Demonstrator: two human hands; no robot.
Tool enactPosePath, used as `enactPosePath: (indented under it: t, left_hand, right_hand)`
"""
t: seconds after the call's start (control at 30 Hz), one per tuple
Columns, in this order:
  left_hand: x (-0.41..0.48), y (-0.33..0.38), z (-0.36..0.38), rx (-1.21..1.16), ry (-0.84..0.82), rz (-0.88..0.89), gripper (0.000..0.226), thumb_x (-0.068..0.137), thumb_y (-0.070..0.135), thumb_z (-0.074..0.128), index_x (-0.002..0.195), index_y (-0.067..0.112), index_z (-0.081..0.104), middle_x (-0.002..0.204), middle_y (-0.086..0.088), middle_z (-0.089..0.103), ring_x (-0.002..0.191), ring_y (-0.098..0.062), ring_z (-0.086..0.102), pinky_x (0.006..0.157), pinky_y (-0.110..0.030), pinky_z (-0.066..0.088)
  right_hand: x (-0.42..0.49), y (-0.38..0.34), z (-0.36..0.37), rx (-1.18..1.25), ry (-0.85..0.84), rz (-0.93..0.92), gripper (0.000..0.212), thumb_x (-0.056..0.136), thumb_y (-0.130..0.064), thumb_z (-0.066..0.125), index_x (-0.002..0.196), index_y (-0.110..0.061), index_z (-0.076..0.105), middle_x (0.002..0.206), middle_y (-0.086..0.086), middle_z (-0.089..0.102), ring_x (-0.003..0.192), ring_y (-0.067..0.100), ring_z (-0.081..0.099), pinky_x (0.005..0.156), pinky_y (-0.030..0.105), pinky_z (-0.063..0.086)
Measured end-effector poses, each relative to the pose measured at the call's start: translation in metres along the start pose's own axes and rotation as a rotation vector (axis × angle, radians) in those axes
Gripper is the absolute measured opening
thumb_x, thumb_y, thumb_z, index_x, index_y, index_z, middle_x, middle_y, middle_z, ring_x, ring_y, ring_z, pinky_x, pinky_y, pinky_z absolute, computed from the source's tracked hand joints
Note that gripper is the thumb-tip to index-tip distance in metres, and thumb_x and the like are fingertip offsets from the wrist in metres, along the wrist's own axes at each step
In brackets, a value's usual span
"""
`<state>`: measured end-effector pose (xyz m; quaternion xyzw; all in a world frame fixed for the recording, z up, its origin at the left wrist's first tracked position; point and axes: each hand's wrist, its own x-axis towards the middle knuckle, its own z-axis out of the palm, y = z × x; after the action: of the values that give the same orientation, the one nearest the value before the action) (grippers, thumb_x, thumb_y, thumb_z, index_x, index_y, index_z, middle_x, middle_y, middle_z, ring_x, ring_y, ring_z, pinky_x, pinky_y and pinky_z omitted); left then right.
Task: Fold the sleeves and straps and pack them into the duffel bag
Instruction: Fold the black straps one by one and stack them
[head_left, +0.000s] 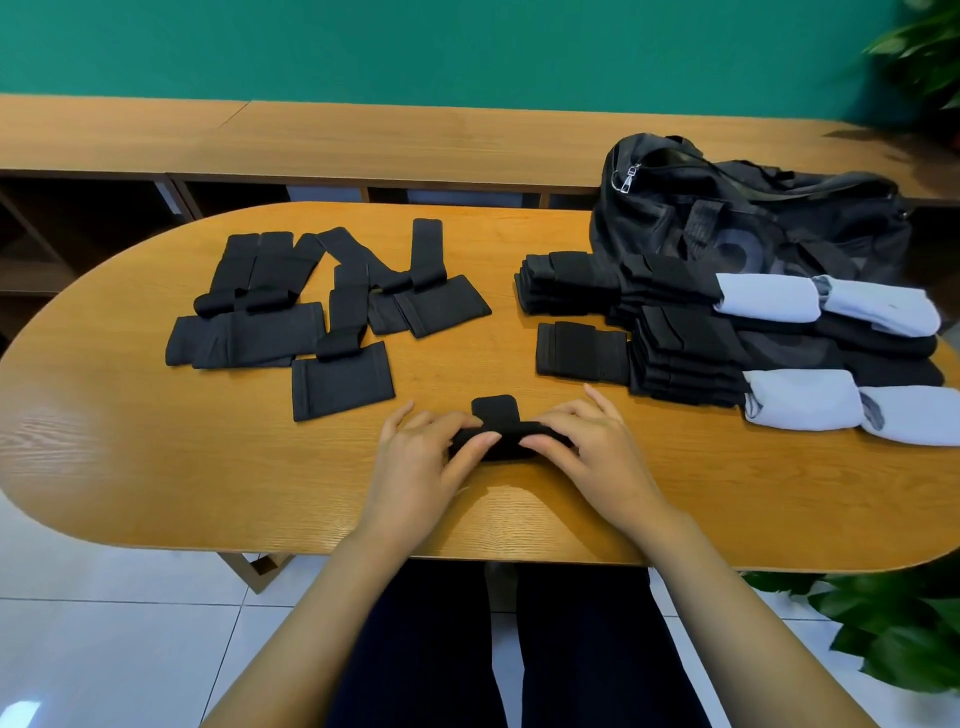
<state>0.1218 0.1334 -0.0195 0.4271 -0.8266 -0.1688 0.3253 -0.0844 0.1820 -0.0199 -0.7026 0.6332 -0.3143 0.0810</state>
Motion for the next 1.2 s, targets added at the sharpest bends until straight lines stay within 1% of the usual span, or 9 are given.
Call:
enactPosePath:
  t: [0.17, 0.27, 0.37, 0.5, 0.67, 0.77, 0.87, 1.0, 1.2]
  left_hand:
    - [0.018, 0.004, 0.000, -0.104, 0.012, -0.152, 0.056, 0.088, 0.065, 0.040, 0.101, 0.020, 0.072, 0.077, 0.007, 0.067, 0.077, -0.009, 0.059, 0.083, -0.045, 0.051]
    - [0.027, 0.005, 0.002, -0.092, 0.020, -0.258, 0.049, 0.090, 0.059, 0.046, 0.104, 0.019, 0.069, 0.077, 0.008, 0.065, 0.074, -0.013, 0.062, 0.073, -0.046, 0.054]
    - [0.032, 0.003, 0.004, -0.003, 0.069, -0.312, 0.042, 0.093, 0.046, 0.058, 0.127, 0.021, 0.059, 0.113, 0.004, 0.062, 0.109, -0.017, 0.056, 0.093, -0.045, 0.050]
    - [0.029, -0.009, 0.004, 0.038, 0.055, -0.265, 0.055, 0.092, 0.040, 0.063, 0.141, 0.020, 0.048, 0.145, 0.001, 0.046, 0.133, -0.019, 0.036, 0.109, -0.041, 0.037]
    - [0.020, -0.020, 0.001, 0.040, -0.182, -0.126, 0.061, 0.088, 0.046, 0.064, 0.143, 0.026, 0.046, 0.152, 0.009, 0.039, 0.146, -0.009, 0.021, 0.122, -0.045, 0.010]
    - [0.017, -0.023, 0.000, 0.116, -0.263, -0.102, 0.060, 0.091, 0.048, 0.060, 0.145, 0.027, 0.044, 0.154, 0.009, 0.038, 0.147, -0.007, 0.015, 0.122, -0.043, -0.002]
    - [0.015, -0.024, 0.001, 0.192, -0.234, -0.069, 0.055, 0.094, 0.049, 0.052, 0.143, 0.025, 0.048, 0.152, 0.007, 0.041, 0.146, -0.008, 0.021, 0.122, -0.040, -0.005]
    - [0.015, -0.023, 0.004, 0.198, -0.157, -0.087, 0.052, 0.096, 0.053, 0.041, 0.136, 0.023, 0.056, 0.143, 0.005, 0.053, 0.140, -0.010, 0.035, 0.122, -0.042, 0.002]
    - [0.010, -0.026, 0.010, 0.026, 0.056, -0.204, 0.062, 0.097, 0.057, 0.021, 0.135, 0.022, 0.056, 0.137, 0.004, 0.057, 0.137, -0.012, 0.039, 0.121, -0.046, 0.010]
  right_hand:
    - [0.020, -0.004, -0.001, 0.078, 0.019, 0.124, 0.047, 0.087, -0.060, 0.049, 0.107, -0.024, 0.072, 0.095, -0.010, 0.066, 0.094, 0.007, 0.055, 0.106, 0.040, 0.037]
    - [0.028, -0.006, 0.001, 0.046, 0.021, 0.213, 0.042, 0.090, -0.052, 0.056, 0.124, -0.028, 0.063, 0.107, -0.007, 0.060, 0.110, 0.014, 0.051, 0.097, 0.036, 0.043]
    - [0.029, -0.008, 0.003, -0.058, 0.068, 0.157, 0.054, 0.095, -0.049, 0.051, 0.143, -0.024, 0.046, 0.139, -0.005, 0.051, 0.133, 0.013, 0.036, 0.107, 0.034, 0.035]
    - [0.020, -0.010, 0.003, -0.149, 0.001, 0.105, 0.053, 0.099, -0.048, 0.044, 0.146, -0.023, 0.044, 0.149, -0.008, 0.043, 0.142, 0.012, 0.026, 0.117, 0.038, 0.026]
    - [0.001, -0.012, 0.008, -0.157, -0.082, 0.029, 0.043, 0.099, -0.046, 0.044, 0.137, -0.027, 0.054, 0.146, -0.010, 0.047, 0.142, 0.009, 0.028, 0.119, 0.032, 0.012]
    - [-0.005, -0.016, 0.011, -0.117, -0.097, 0.023, 0.029, 0.098, -0.046, 0.045, 0.114, -0.029, 0.062, 0.144, -0.011, 0.050, 0.141, 0.006, 0.028, 0.118, 0.028, 0.005]
    - [-0.007, -0.019, 0.017, -0.146, -0.141, -0.011, 0.034, 0.098, -0.052, 0.038, 0.104, -0.031, 0.064, 0.149, -0.010, 0.044, 0.144, 0.006, 0.022, 0.122, 0.035, 0.006]
    - [-0.003, -0.027, 0.022, -0.294, -0.245, -0.085, 0.056, 0.097, -0.060, 0.025, 0.127, -0.031, 0.062, 0.161, -0.006, 0.022, 0.150, 0.016, 0.010, 0.122, 0.046, 0.002]
    - [0.018, -0.036, 0.026, -0.443, -0.193, -0.118, 0.052, 0.097, -0.050, 0.046, 0.133, -0.015, 0.058, 0.157, 0.000, 0.034, 0.145, 0.019, 0.029, 0.121, 0.048, 0.003]
